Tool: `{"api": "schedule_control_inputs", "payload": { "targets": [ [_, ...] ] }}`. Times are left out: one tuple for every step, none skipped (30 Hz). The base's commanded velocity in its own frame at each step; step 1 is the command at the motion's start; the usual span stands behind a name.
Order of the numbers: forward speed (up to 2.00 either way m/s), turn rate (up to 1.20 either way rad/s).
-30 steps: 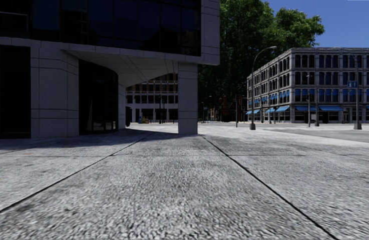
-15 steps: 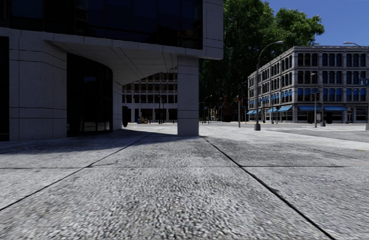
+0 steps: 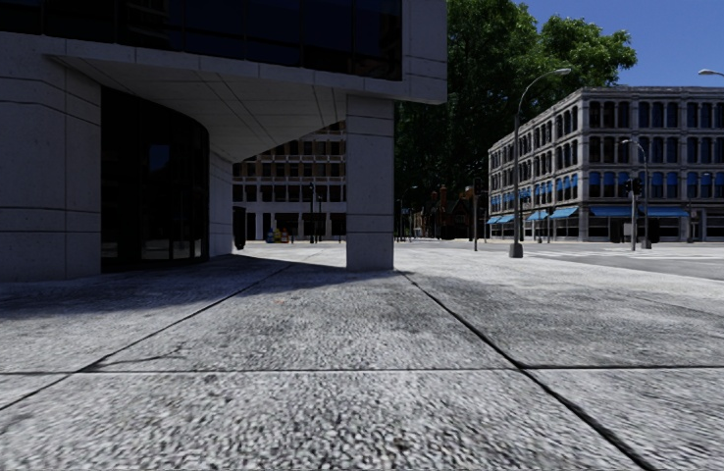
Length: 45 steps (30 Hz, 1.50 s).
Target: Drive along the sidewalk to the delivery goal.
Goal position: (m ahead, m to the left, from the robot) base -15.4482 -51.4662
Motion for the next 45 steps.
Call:
{"api": "schedule_control_inputs", "payload": {
  "targets": [
    [2.0, 0.0],
    [2.0, 0.0],
    [2.0, 0.0],
    [2.0, 0.0],
    [2.0, 0.0],
    [2.0, 0.0],
    [2.0, 0.0],
    [2.0, 0.0],
    [2.0, 0.0],
    [2.0, 0.0],
    [2.0, -0.06],
    [2.0, -0.48],
    [2.0, -0.7],
    [2.0, -0.98],
    [2.0, -1.11],
    [2.0, -1.16],
    [2.0, -1.16],
    [2.0, -1.18],
    [2.0, -1.18],
    [2.0, -0.77],
    [2.0, -0.27],
    [2.0, -0.07],
    [2.0, 0.0],
    [2.0, 0.0],
    [2.0, 0.0],
    [2.0, 0.0],
    [2.0, 0.0],
    [2.0, 0.0],
    [2.0, 0.0],
    [2.0, 0.0],
    [2.0, 0.0],
    [2.0, 0.0],
    [2.0, -0.07],
    [2.0, -0.55],
    [2.0, -0.82],
    [2.0, -0.82],
    [2.0, -0.97],
    [2.0, -1.01],
    [2.0, -1.02],
    [2.0, -1.02],
    [2.0, -0.97],
    [2.0, -0.86],
    [2.0, -0.86],
    [2.0, -0.42],
    [2.0, -0.05]
  ]
}}
